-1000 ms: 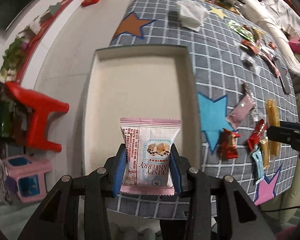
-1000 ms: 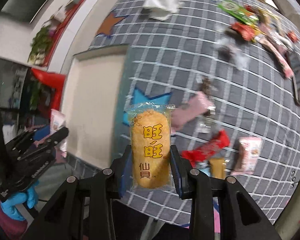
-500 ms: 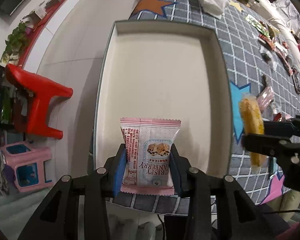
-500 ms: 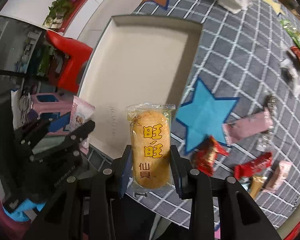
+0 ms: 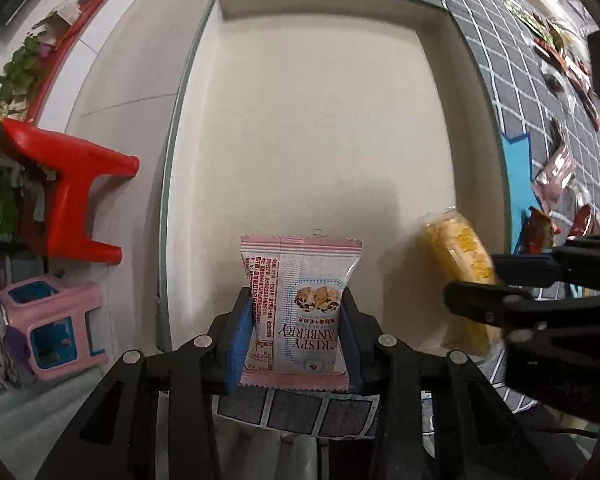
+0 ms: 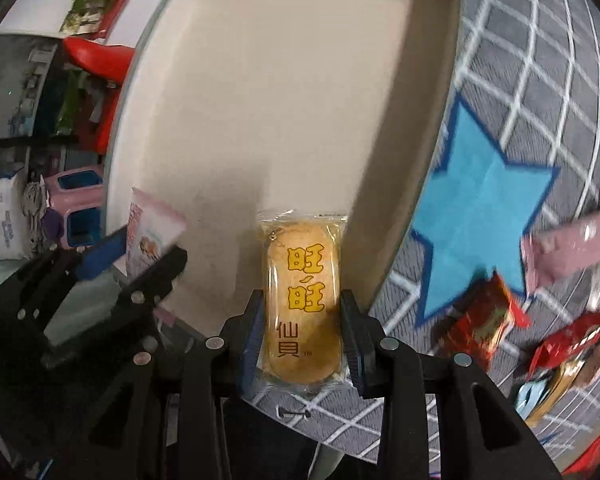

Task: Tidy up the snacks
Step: 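Carry both packets into the cream box and open both tools, then grasp red candy packet with left tool while right tool grasps pink cookie packet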

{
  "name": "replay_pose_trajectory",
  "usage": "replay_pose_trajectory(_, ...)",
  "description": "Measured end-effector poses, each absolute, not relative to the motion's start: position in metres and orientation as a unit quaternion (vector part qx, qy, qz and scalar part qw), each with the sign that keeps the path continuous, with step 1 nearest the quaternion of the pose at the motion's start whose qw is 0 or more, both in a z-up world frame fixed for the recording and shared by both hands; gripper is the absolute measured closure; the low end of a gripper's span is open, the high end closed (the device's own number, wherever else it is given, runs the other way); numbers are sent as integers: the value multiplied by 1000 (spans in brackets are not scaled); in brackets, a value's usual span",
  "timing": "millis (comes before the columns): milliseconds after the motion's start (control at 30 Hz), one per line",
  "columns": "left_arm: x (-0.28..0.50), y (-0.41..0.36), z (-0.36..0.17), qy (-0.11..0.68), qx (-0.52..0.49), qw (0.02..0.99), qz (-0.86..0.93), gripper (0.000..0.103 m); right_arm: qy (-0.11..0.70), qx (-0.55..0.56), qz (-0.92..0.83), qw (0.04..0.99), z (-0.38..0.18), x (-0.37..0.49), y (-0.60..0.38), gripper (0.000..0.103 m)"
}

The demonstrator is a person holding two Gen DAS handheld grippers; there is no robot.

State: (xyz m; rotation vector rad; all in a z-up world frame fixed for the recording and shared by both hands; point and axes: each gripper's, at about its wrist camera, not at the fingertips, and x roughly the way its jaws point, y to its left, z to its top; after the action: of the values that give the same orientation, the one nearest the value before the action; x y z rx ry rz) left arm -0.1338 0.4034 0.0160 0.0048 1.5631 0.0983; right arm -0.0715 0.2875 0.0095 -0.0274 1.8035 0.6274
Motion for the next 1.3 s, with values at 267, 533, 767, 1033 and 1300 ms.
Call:
replay_pose_trajectory(267,-134,397,21,697,9,716,41,50,762,1,280,583,20,-70,298,65)
replay_pose_trajectory(533,-133,388,41,691,20,721,41,21,748,-23,292,595,48,-72,297,23)
replay_pose_trajectory(767,-137,372,47,694,28,718,27,10,743,-27,273,611,67,-76,258,0)
replay_pose_trajectory(1033,-138,344,49,688,41,724,11,10,753,-4,244,611,76,-87,201,0)
replay_pose_trajectory(1300,-128,310,57,682,80,727,-9,10,770,49,192,606,68,-87,152,0)
